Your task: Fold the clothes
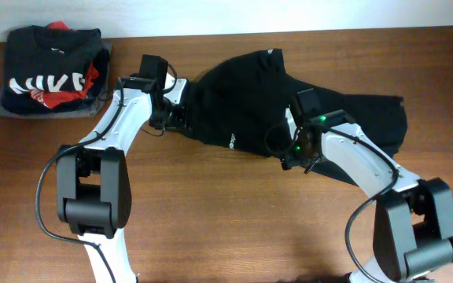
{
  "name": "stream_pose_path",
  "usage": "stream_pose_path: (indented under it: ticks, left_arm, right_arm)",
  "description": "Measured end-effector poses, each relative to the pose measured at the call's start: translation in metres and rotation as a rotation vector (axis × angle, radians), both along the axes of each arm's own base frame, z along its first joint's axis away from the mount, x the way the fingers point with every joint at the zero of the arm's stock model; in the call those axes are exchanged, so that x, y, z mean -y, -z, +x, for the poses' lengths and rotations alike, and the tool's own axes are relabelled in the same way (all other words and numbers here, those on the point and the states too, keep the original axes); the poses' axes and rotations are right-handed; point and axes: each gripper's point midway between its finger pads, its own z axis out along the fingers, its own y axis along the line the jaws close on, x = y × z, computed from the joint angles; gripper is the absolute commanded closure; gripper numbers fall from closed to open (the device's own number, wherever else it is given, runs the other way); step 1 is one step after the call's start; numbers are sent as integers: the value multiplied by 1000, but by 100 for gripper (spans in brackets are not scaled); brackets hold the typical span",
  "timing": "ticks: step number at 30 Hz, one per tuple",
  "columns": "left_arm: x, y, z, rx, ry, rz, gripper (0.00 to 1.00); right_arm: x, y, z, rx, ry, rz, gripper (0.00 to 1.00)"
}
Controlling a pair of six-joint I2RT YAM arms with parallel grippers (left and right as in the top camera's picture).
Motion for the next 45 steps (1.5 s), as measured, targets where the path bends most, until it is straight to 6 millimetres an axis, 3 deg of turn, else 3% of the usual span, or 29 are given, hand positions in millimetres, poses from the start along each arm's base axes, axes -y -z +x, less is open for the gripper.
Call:
stream_pose_path:
  ticks: [6,14,25,38,45]
  left_arm:
    - [0,4,1,-4,0,1,41]
    - [0,34,-3,-65,0,11,40]
    - [-11,38,0,-52,-11,91,41]
    - [-60,40,8,-58,-113,140,41]
    - [-85,40,9,-66,-152,153,41]
  right_arm:
    - [2,6,7,15,2,-20,22]
    - [15,12,13,33,11,-99,23]
    - [28,22,25,64,26,-185,23]
    - [59,20,36,91,107,-219,29]
    - [65,19,42,111,129,-214,48]
